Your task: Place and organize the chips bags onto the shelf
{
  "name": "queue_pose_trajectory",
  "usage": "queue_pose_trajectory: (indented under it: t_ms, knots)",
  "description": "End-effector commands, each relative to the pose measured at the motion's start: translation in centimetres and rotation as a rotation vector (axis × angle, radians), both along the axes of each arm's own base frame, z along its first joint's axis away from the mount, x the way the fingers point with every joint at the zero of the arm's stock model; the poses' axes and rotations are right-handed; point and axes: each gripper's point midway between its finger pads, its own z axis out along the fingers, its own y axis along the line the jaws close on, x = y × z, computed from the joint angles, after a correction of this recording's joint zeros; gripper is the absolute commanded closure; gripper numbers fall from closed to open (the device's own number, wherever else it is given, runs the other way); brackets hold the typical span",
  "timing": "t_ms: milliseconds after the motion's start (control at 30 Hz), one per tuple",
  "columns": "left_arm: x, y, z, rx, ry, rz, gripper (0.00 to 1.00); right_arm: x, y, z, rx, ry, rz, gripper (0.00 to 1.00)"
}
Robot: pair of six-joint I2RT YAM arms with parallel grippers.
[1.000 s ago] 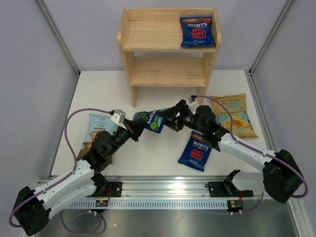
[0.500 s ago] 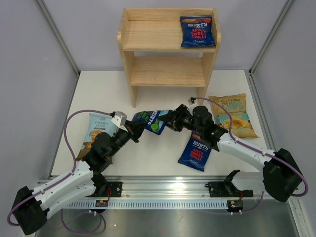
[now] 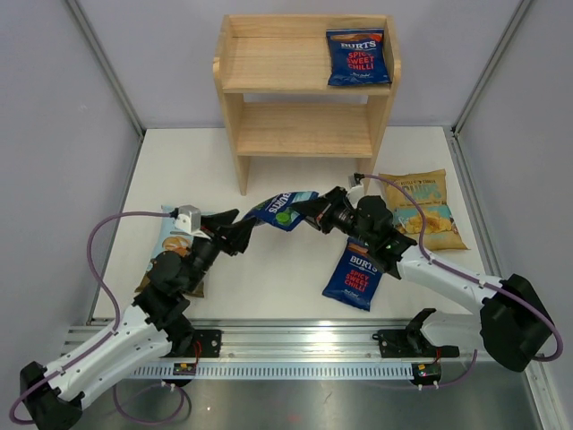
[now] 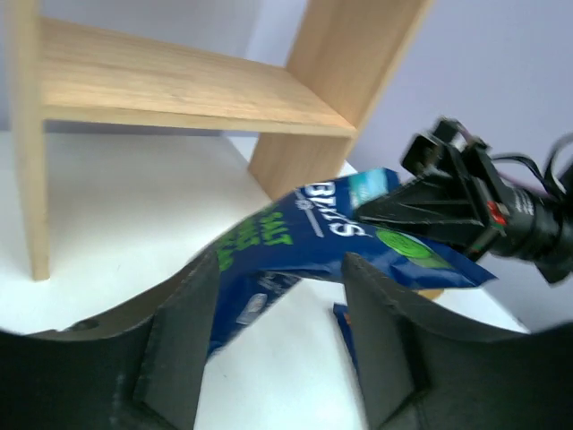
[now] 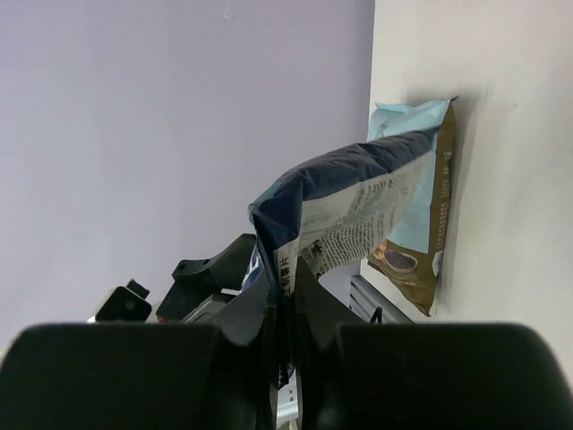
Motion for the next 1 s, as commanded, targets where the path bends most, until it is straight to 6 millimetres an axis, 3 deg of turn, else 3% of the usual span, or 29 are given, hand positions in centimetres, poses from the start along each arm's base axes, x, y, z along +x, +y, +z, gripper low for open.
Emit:
queue_pose_trajectory:
  t_ms: [0,133,233,267,300,333,367,400,467,700,800,900,967]
  knots:
    - [1.1,3.7,0.4,-0.065,0.084,0.199,0.36,0.1,-0.8,5.0,0.09,-0.155,-0.052,0.87]
    - [1.3,7.6,0.2,-0.08,0.21,0.395,0.22,0.2,-1.0,6.5,0.099,-0.195,-0.066,0.89]
    - [1.1,8.9,0.8,-0.032,0.263,0.45,0.16,0.2,-1.2,7.9,0.105,-0.224,-0.071,0.89]
    - [0.9,9.2,-0.1,0.021,0.301,0.468,0.14,0.2,-1.1,8.3,0.1,-0.237,-0.069,0.89]
    - [0.7,9.6,1.3,0.01,0.301,0.478,0.05,0.2,-1.1,9.4,0.104,-0.255,-0.068,0.9]
    - [0.8,9.6,1.2,0.03,0.317,0.485,0.01,0.1,-1.1,10.1,0.104,-0.273,-0.065,0.9]
    - [0.8,9.5,0.6,0.076,0.348,0.487,0.01,0.1,-1.1,10.5,0.091,-0.297,-0.062,0.91]
    - [0.7,9.3,1.6,0.066,0.351,0.474,0.01,0.0,-1.1,11.6,0.096,-0.324,-0.062,0.91]
    - [0.4,8.3,1.7,0.073,0.388,0.424,0.01,-0.1,-1.3,12.9,0.096,-0.393,-0.071,0.91]
    - [-1.1,8.4,5.8,-0.082,0.404,0.372,0.01,-1.0,-1.6,18.0,0.075,-0.657,-0.076,0.93]
    - [-2.1,6.4,8.0,-0.187,0.395,0.231,0.01,-2.5,-1.4,19.5,0.063,-0.809,-0.031,0.94]
    - [-4.4,2.8,10.5,-0.37,0.379,-0.031,0.01,-3.8,-1.7,20.6,0.059,-0.923,-0.014,0.95]
    - [-5.3,2.9,13.4,-0.564,0.336,-0.113,0.01,-5.0,-1.6,21.0,0.074,-0.988,0.029,0.92]
